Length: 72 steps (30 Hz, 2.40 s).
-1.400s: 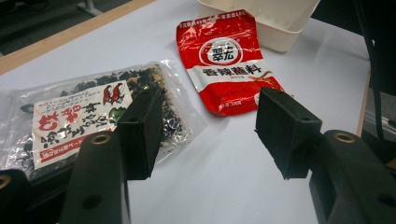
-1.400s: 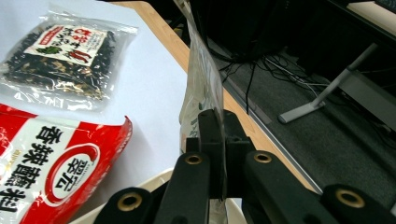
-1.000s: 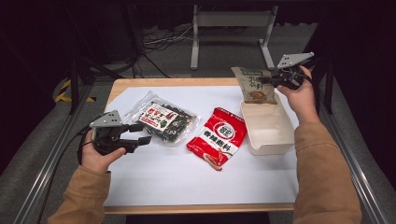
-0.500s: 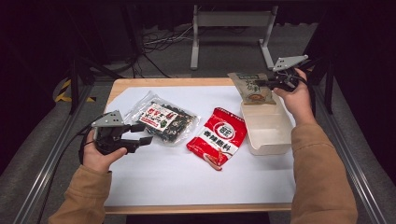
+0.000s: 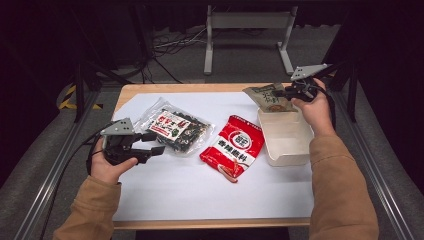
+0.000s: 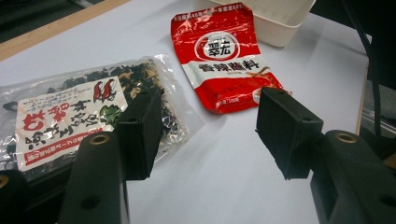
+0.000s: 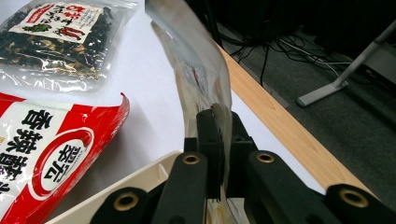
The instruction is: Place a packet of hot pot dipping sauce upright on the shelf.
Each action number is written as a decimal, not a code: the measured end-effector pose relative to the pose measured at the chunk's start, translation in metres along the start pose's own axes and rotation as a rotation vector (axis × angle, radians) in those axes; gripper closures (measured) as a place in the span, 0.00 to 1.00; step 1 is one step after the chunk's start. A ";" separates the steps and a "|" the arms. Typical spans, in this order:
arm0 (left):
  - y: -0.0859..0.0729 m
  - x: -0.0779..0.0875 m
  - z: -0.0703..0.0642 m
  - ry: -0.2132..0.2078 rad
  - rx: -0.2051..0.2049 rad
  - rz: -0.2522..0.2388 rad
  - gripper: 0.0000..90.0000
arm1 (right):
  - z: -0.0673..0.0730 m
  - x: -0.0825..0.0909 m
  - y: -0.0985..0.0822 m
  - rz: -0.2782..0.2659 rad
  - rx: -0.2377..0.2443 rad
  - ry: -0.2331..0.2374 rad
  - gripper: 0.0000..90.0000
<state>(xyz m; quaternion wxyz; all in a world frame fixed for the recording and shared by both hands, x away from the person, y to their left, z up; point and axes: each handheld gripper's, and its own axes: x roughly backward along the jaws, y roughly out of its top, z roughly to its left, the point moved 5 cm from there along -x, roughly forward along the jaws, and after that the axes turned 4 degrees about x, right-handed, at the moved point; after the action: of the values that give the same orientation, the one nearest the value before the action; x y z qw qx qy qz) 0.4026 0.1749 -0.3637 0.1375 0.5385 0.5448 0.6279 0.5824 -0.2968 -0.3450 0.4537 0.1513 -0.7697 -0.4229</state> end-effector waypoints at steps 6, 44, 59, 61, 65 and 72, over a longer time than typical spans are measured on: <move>0.001 -0.003 0.000 -0.001 -0.007 0.002 0.47 | -0.001 0.002 -0.007 -0.023 -0.030 -0.010 0.97; 0.005 -0.012 -0.003 -0.024 -0.018 0.016 0.46 | -0.008 0.015 -0.039 0.182 -0.143 -0.215 0.83; 0.015 -0.029 -0.006 -0.058 -0.045 0.036 0.44 | -0.004 0.039 -0.032 0.136 -0.179 -0.307 0.49; 0.016 -0.033 -0.007 -0.064 -0.051 0.041 0.44 | -0.002 0.043 -0.030 0.126 -0.184 -0.315 0.47; 0.019 -0.039 -0.008 -0.071 -0.053 0.053 0.42 | 0.003 0.051 -0.027 0.111 -0.190 -0.326 0.43; 0.022 -0.050 -0.010 -0.076 -0.067 0.073 0.41 | 0.016 0.063 -0.022 0.105 -0.206 -0.340 0.39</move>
<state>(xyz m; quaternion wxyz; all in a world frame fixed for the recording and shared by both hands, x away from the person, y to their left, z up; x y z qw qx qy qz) 0.4222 0.1231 -0.3702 0.1532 0.5766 0.4979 0.6295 0.5319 -0.3409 -0.3303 0.3518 -0.0095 -0.7946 -0.4947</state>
